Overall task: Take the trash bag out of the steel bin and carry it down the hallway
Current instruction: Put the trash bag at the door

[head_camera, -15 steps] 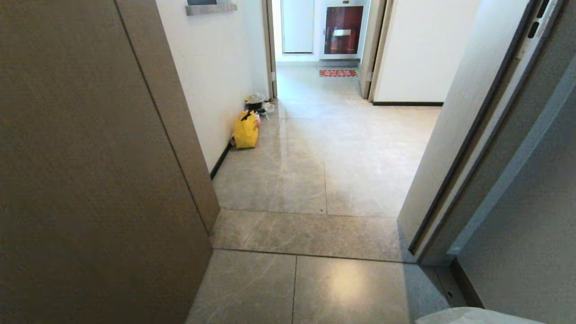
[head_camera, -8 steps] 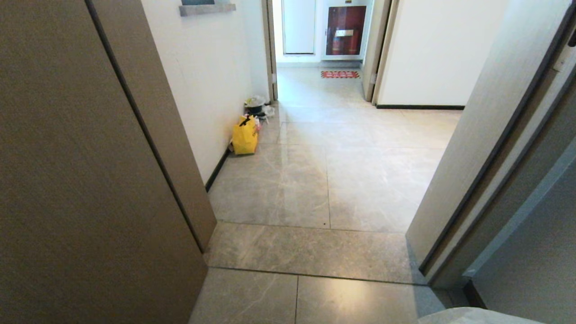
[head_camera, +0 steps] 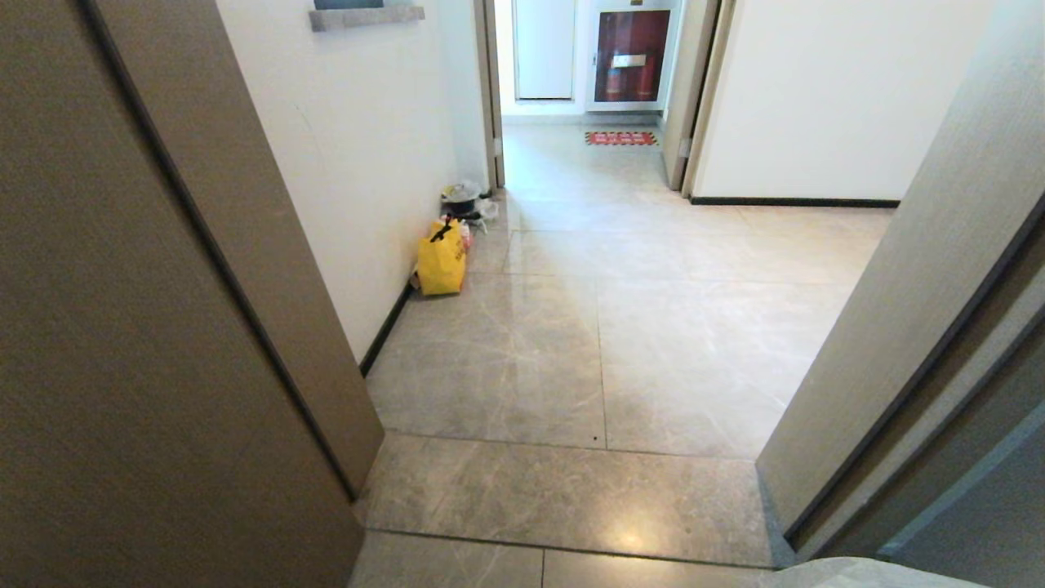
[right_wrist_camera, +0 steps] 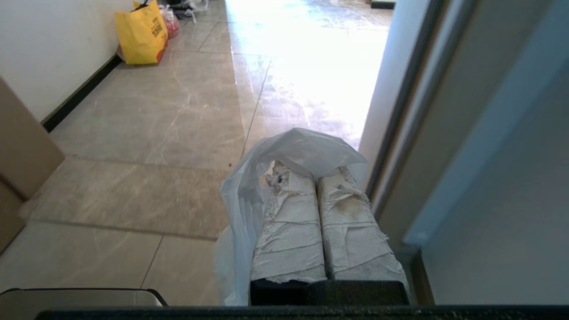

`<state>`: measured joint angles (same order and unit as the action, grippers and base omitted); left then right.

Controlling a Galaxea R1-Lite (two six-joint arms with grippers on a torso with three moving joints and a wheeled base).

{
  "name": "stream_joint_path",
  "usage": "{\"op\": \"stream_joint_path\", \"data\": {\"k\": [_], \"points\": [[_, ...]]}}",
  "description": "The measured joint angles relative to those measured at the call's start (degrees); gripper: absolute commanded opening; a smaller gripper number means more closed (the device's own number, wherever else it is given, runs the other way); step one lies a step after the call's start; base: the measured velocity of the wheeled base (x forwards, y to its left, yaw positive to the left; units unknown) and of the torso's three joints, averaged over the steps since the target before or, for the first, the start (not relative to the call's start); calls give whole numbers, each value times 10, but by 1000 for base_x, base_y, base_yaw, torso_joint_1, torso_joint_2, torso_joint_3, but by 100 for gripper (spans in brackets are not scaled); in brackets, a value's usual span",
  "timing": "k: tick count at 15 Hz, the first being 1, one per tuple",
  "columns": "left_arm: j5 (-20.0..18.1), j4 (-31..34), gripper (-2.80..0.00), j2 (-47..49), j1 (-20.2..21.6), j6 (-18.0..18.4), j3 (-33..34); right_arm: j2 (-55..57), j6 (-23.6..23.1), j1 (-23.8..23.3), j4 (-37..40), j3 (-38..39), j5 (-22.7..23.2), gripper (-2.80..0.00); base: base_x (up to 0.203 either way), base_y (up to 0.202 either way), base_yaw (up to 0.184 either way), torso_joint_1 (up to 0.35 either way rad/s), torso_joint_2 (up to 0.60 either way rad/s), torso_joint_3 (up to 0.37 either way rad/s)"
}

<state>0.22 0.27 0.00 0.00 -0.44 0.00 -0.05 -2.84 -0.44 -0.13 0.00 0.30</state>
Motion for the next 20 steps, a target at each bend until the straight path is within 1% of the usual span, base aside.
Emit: {"op": "stream_joint_path", "data": {"k": [20], "points": [[0,0,-280,0,0,0,0,0,0,0,0,0,0,-280,192,0,2,2,3,3]]}}
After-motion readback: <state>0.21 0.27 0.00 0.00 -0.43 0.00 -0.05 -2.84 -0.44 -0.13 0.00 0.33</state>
